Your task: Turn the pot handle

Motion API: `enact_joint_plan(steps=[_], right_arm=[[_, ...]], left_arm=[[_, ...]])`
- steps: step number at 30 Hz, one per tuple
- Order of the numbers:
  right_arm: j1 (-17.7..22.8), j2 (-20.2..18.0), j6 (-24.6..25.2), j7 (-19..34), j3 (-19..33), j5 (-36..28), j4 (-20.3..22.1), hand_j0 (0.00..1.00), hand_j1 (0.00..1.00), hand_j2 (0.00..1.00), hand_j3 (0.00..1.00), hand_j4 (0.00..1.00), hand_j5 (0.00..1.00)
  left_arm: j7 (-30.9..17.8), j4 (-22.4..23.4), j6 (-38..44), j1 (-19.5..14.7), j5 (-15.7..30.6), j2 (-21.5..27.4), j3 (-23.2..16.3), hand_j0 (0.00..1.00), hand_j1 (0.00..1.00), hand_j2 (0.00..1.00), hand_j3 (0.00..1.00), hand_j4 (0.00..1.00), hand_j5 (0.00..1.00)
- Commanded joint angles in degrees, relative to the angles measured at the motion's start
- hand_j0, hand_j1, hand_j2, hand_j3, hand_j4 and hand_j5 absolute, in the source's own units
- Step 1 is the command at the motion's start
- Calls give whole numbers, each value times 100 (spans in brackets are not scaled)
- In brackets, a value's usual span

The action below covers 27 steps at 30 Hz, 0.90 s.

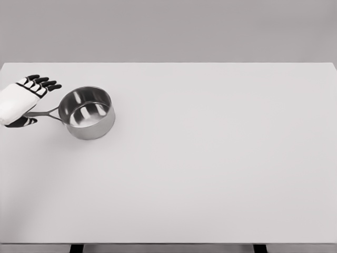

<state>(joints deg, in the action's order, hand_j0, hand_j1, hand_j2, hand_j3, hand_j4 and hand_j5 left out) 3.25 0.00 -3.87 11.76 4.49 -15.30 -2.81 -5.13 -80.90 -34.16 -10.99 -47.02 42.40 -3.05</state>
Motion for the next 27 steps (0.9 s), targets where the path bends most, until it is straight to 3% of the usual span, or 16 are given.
enact_joint_plan(steps=[1,17,27], right_arm=[[0,0,0,1,0,1,0,100,100,100,100,100,100],[0,0,0,1,0,1,0,100,100,100,100,100,100],[0,0,0,1,0,1,0,100,100,100,100,100,100]], left_arm=[[4,65,24,0,35,5,-55,100,100,100,100,100,100],[4,680,24,-598,26,-136,-415,100,100,100,100,100,100],[21,558,-38,-492,132,-74,-424,100,100,100,100,100,100]])
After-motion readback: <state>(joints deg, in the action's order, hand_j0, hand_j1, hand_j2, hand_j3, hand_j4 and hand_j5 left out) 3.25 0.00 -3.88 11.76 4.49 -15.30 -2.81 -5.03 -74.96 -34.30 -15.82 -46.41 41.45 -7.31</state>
